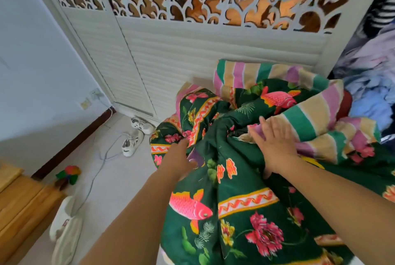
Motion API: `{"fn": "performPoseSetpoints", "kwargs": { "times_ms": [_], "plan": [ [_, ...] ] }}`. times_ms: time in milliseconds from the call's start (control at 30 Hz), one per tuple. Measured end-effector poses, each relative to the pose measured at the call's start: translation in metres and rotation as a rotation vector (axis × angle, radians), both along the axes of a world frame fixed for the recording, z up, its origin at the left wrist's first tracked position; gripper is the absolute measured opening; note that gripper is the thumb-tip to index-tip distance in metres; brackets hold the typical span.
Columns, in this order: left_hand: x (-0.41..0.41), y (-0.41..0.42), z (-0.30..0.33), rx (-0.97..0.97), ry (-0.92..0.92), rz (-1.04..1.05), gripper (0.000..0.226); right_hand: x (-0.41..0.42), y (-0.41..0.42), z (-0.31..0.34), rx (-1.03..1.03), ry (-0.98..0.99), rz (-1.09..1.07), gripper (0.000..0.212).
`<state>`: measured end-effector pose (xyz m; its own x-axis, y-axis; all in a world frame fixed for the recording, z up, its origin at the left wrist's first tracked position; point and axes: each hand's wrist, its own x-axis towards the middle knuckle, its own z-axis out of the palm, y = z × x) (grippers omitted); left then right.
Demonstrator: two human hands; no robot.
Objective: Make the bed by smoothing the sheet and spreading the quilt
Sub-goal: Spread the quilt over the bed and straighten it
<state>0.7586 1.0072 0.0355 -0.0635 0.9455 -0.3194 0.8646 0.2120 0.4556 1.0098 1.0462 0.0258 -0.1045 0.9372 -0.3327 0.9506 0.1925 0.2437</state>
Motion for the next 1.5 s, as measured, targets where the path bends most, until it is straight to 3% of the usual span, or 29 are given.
{"fn": "performPoseSetpoints", "kwargs": {
  "times_ms": [100,167,400,533,667,867,967,1167,1500],
  "plan": [
    [0.005,0.034,-0.006,-0.053,-0.021,0.047,0.120,0.004,0.019,-0.006,-0.006,-0.045,0.011,0.151],
    [0.015,0.061,-0.010,-0.060,0.009,0.030,0.132,0.007,0.029,-0.010,-0.035,-0.056,-0.002,0.152],
    [0.044,0.139,-0.042,-0.157,0.201,-0.202,0.139,0.008,0.056,-0.013,-0.134,-0.125,0.020,0.147],
    [0.045,0.159,-0.062,-0.160,0.181,-0.206,0.137,0.005,0.073,-0.009,-0.180,-0.115,0.104,0.144],
    [0.045,0.168,-0.079,-0.125,0.173,-0.209,0.125,-0.001,0.080,-0.015,-0.208,-0.093,0.132,0.144],
    [0.047,0.173,-0.099,0.020,0.302,-0.284,0.063,-0.014,0.088,-0.025,-0.219,-0.073,0.114,0.126],
    [0.043,0.176,-0.101,0.045,0.283,-0.291,0.045,-0.019,0.079,-0.022,-0.169,-0.089,0.167,0.120],
    [0.041,0.170,-0.098,0.042,0.282,-0.319,0.041,-0.025,0.073,-0.011,-0.109,-0.218,0.229,0.107],
    [0.039,0.171,-0.104,0.053,0.261,-0.343,0.040,-0.031,0.112,-0.016,-0.223,-0.230,0.123,0.117]
  ]
}}
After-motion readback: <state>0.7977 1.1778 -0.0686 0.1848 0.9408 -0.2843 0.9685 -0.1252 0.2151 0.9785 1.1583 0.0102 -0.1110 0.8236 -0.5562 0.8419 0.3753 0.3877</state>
